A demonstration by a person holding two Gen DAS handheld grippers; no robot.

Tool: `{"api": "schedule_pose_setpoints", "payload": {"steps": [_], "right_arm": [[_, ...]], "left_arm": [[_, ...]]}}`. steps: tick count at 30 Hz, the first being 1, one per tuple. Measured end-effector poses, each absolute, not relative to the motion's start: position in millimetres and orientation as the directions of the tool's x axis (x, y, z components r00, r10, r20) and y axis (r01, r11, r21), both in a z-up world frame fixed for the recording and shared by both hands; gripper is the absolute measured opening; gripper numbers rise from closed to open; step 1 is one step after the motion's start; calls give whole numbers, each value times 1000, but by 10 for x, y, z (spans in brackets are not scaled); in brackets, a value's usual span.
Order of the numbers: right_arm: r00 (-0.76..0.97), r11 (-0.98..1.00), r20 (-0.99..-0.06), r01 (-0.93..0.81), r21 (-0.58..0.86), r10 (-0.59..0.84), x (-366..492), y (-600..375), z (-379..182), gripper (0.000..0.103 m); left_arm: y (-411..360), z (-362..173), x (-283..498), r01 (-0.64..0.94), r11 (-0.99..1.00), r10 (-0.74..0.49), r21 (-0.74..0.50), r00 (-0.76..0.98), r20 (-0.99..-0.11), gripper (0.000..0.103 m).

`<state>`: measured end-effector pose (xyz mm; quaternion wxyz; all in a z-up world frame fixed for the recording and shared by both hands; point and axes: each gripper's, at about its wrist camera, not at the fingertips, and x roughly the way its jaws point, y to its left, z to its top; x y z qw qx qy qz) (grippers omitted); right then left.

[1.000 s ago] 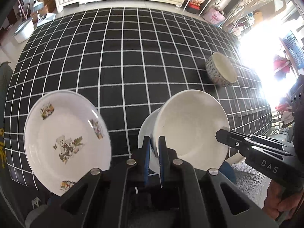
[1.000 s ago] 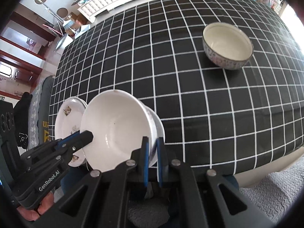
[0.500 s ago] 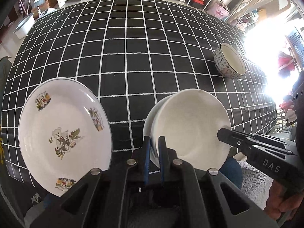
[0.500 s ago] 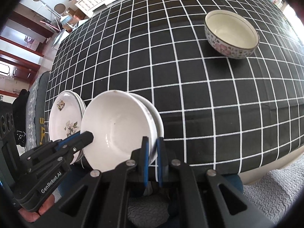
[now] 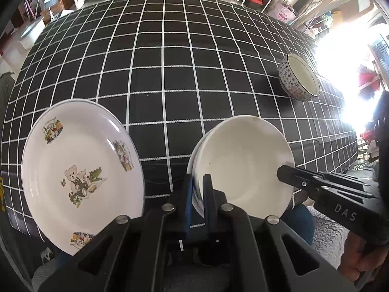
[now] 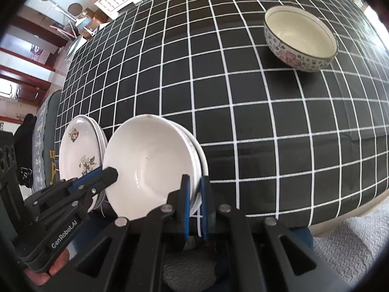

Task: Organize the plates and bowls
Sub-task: 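Lower the cream bowl into the white bowl and open the left gripper, then move the left gripper to the floral-patterned bowl and grasp its rim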

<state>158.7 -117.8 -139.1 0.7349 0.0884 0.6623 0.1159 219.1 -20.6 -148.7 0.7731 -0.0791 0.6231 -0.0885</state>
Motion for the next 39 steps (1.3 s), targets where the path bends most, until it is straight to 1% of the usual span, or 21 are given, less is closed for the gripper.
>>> {"api": "schedule_pose_setpoints", "payload": {"steps": [7, 12, 15, 18, 20, 22, 25, 26, 28, 30, 32, 33, 34, 35, 36, 37, 39], "right_arm": [[83, 955, -952, -45, 293, 296, 1603, -1194, -1409, 11], [96, 960, -956, -69, 272, 278, 1587, -1145, -1352, 11], [110, 961, -956, -64, 268, 273, 1588, -1141, -1311, 11], [138, 964, -955, -64, 257, 263, 1574, -1158, -1243, 15], [148, 966, -955, -74, 249, 258, 1569, -1158, -1211, 16], [150, 968, -957, -80, 240, 249, 1567, -1169, -1187, 21], [175, 970, -955, -85, 228, 240, 1551, -1212, -1121, 24], [180, 969, -953, -88, 230, 243, 1543, -1229, -1093, 25], [198, 967, -948, -95, 236, 251, 1514, -1271, -1028, 26], [224, 967, -942, -108, 232, 251, 1480, -1321, -947, 27], [254, 970, -938, -122, 212, 237, 1448, -1387, -857, 31], [265, 971, -936, -122, 206, 232, 1439, -1418, -820, 37], [278, 971, -932, -122, 204, 230, 1429, -1458, -775, 46], [294, 972, -928, -117, 203, 229, 1417, -1503, -726, 52], [308, 972, -923, -113, 204, 229, 1417, -1546, -683, 61], [321, 973, -919, -110, 203, 228, 1413, -1595, -638, 66], [347, 974, -911, -98, 203, 225, 1406, -1700, -549, 67]], "left_arm": [[-203, -1489, 2199, 45, 968, -249, -245, 205, -946, 7], [-169, -1473, 2182, 35, 964, -265, -264, 200, -943, 7], [-161, -1430, 2173, 42, 967, -255, -252, 209, -944, 7], [-125, -1346, 2159, 40, 968, -250, -247, 234, -940, 7], [-104, -1305, 2160, 36, 967, -254, -253, 239, -937, 10], [-97, -1284, 2167, 32, 967, -253, -252, 242, -937, 13], [-111, -1235, 2170, 32, 965, -260, -261, 246, -934, 18], [-116, -1220, 2166, 33, 965, -260, -261, 248, -933, 19], [-154, -1161, 2157, 49, 966, -258, -254, 259, -931, 25], [-214, -1085, 2136, 71, 966, -260, -251, 276, -925, 27], [-299, -996, 2124, 96, 964, -266, -248, 289, -920, 27], [-320, -969, 2121, 103, 963, -267, -248, 293, -918, 27], [-354, -929, 2124, 111, 963, -269, -247, 297, -916, 27], [-393, -886, 2129, 119, 962, -272, -247, 302, -914, 27], [-428, -849, 2136, 127, 960, -277, -249, 305, -911, 27], [-483, -801, 2148, 140, 958, -284, -252, 308, -908, 30], [-588, -755, 2169, 165, 953, -295, -254, 310, -904, 33]]}}
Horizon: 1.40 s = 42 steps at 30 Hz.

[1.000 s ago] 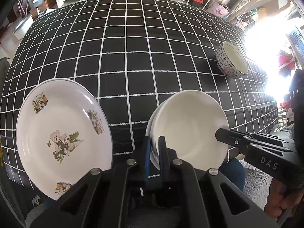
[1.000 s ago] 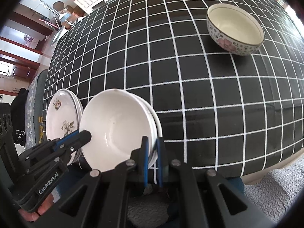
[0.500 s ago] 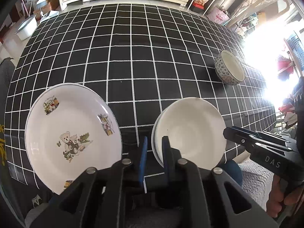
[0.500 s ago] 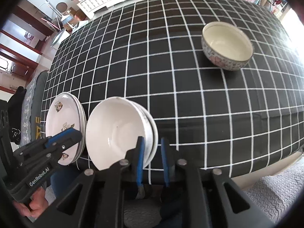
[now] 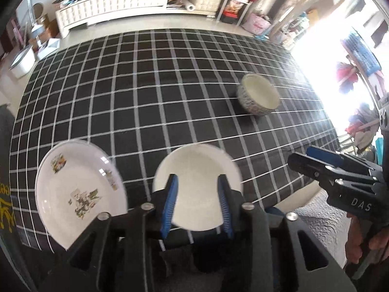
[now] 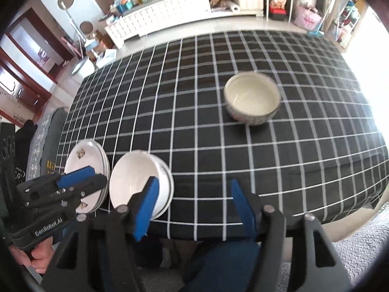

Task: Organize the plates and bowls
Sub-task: 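Move the left gripper to the floral-patterned bowl and grasp its rim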

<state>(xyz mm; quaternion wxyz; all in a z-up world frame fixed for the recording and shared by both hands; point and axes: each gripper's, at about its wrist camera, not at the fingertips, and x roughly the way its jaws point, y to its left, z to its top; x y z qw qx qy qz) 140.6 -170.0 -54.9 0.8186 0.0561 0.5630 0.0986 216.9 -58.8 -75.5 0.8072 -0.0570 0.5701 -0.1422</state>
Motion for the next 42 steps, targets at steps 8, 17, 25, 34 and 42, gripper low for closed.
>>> {"api": "schedule_pose_setpoints", "payload": {"steps": [8, 17, 25, 34, 42], "right_arm": [[359, 972, -905, -37, 230, 228, 1526, -2047, -344, 70], [355, 961, -901, 23, 277, 251, 1773, -2408, -346, 70], [353, 958, -901, 41, 284, 252, 2080, -2650, -441, 70], [320, 959, -915, 60, 277, 244, 2510, -2793, -665, 70], [258, 951, -925, 59, 305, 280, 2835, -2808, -968, 65]], "left_arm": [[-1005, -414, 2363, 236, 940, -316, -245, 340, -886, 38], [-1425, -287, 2723, 269, 939, -305, -215, 361, -881, 38], [-1830, -519, 3062, 307, 925, -319, -224, 303, -898, 38], [-2050, -832, 3525, 288, 922, -331, -257, 249, -910, 38], [-2088, -1185, 3911, 234, 927, -334, -292, 168, -927, 31]]}}
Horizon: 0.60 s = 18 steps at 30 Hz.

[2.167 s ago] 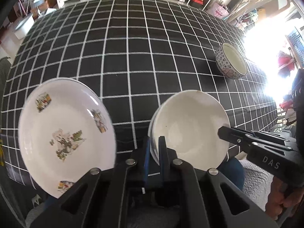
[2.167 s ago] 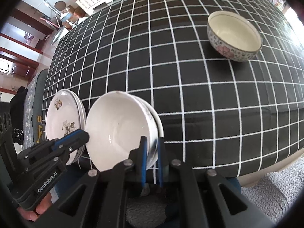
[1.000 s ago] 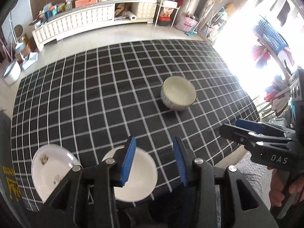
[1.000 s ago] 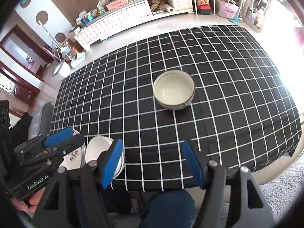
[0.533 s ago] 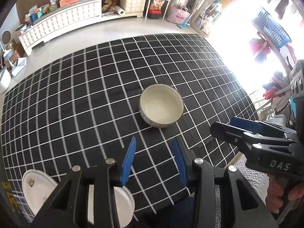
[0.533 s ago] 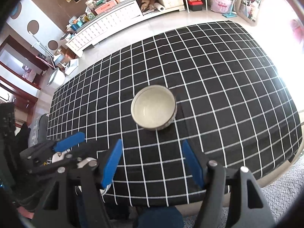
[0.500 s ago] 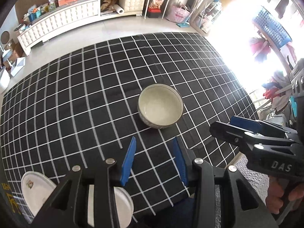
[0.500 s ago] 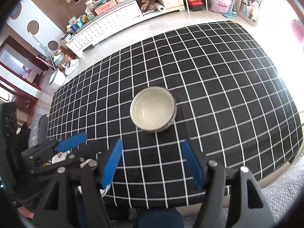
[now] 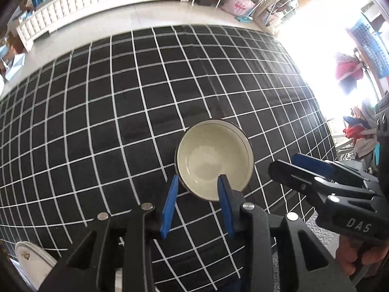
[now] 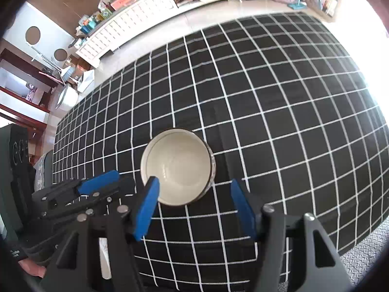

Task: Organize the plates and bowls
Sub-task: 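Move the left gripper to the floral-patterned bowl and grasp its rim, then lift the floral-patterned bowl with the left gripper toward the bowl stack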

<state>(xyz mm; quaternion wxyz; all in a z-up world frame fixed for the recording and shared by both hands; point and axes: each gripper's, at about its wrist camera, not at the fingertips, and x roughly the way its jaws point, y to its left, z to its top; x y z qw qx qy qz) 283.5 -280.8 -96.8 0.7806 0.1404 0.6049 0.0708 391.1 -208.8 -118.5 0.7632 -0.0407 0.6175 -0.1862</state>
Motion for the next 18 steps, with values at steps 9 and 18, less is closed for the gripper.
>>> {"api": "schedule_pose_setpoints", "payload": {"steps": [9, 18], "right_arm": [[197, 951, -939, 71, 300, 282, 2998, -2799, -1253, 46], [176, 955, -945, 62, 290, 276, 2980, -2829, -1321, 27]], "left_arm": [[-2157, -1513, 4134, 230, 932, -314, -279, 131, -940, 26], [-2187, -1707, 4177, 233, 939, -286, -253, 122, -950, 14]]}}
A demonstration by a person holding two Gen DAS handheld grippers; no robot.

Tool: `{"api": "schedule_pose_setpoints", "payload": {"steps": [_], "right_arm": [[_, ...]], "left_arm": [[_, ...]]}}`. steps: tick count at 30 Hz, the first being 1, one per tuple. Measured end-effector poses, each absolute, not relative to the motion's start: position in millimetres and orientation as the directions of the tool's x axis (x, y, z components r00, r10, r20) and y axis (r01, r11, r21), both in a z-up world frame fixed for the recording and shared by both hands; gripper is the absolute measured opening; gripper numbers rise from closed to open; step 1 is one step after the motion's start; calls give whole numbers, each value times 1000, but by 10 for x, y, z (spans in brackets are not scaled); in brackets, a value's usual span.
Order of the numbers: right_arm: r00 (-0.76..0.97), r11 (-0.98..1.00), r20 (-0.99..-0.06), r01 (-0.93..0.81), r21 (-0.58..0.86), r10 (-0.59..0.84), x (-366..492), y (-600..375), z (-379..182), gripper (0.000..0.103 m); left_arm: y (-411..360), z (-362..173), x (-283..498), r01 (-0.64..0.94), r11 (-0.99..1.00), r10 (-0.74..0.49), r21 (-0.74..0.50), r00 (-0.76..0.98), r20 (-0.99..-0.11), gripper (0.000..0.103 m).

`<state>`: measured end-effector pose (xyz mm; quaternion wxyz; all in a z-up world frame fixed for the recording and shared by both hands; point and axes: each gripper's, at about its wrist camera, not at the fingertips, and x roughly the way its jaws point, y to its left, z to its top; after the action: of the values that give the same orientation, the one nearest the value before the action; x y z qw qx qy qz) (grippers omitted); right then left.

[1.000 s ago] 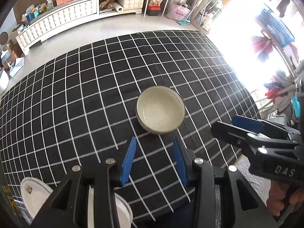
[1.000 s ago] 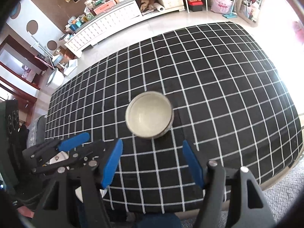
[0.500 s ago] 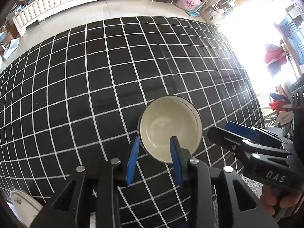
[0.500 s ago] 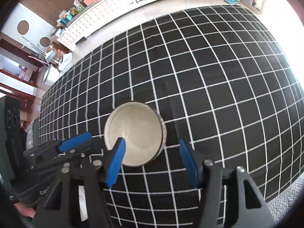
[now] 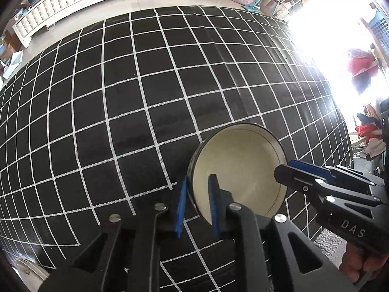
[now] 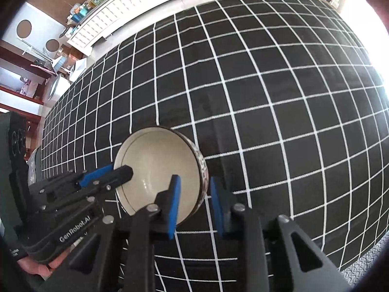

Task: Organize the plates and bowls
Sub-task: 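Lift the floral-patterned bowl with the left gripper toward the bowl stack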

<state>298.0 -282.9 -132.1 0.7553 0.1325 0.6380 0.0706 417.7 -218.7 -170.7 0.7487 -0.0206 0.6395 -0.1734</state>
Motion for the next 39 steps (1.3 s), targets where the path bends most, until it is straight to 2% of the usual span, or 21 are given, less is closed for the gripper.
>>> {"api": "schedule_pose_setpoints", "payload": {"steps": [4, 7, 24, 39], "right_arm": [[179, 953, -945, 85, 291, 272, 2940, -2910, -1354, 15], [170, 952, -947, 93, 293, 274, 2893, -2987, -1378, 11], [193, 958, -947, 82, 275, 256, 2756, -2901, -1184, 10], [247, 958, -928, -4, 287, 279, 2505, -2332, -689, 9]], "left_arm": [[-2215, -1778, 4167, 229, 942, -277, -246, 113, -954, 13], [-2243, -1858, 4175, 229, 943, -272, -243, 108, -956, 9], [-2211, -1914, 4106, 222, 944, -274, -245, 113, -955, 8], [-1650, -1333, 3620, 162, 956, -273, -244, 191, -943, 7]]}}
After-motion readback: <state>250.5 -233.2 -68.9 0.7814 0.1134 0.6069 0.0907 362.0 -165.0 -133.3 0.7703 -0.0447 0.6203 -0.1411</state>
